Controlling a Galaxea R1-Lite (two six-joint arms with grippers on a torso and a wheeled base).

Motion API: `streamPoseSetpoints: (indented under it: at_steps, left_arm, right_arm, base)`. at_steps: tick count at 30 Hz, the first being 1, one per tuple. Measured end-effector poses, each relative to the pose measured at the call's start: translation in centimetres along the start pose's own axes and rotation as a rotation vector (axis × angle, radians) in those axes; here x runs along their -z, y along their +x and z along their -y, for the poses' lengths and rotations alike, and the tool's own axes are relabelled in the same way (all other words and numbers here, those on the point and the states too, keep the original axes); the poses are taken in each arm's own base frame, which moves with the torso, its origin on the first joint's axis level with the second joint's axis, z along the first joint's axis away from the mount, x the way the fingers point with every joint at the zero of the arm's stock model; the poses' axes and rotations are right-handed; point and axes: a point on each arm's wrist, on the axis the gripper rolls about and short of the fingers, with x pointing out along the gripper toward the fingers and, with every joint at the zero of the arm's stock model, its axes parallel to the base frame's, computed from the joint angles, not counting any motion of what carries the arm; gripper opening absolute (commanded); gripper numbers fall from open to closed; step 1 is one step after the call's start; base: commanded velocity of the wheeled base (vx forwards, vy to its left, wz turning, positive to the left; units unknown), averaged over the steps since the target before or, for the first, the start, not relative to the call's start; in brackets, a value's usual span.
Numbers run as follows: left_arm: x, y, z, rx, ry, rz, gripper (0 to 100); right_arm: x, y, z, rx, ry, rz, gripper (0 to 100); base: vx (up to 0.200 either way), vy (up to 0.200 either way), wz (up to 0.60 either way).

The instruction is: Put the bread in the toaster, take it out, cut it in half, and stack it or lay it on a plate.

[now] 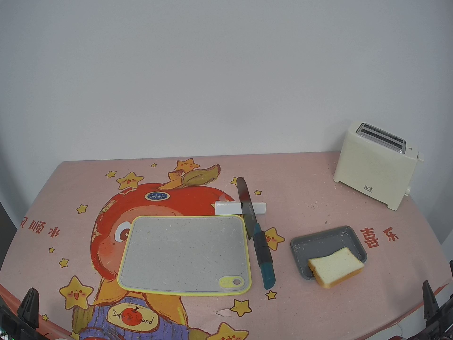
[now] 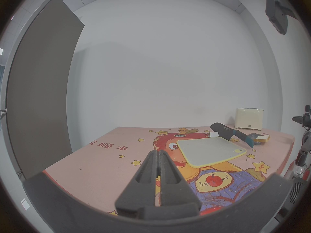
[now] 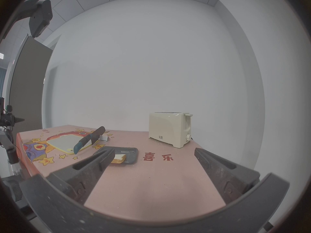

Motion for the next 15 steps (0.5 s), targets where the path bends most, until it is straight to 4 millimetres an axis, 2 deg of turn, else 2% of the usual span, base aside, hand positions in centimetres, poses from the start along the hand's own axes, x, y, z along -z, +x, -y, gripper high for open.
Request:
streamPoseSetpoints:
  at_steps: [11,15]
  left_arm:
    - [0.0,0.0,0.0,0.0,0.0,0.0,0]
    - [0.0,0.0,0.0,0.0,0.0,0.0,0]
  right_arm:
    - [-0.03,0.01,-0.01,-0.001,-0.005,0.005,100]
    - [-0.99,-0.04,0.01,-0.002,-0.017,0.098,100]
  base:
    - [0.0,0.0,0.0]
    - [0.0,0.0,0.0]
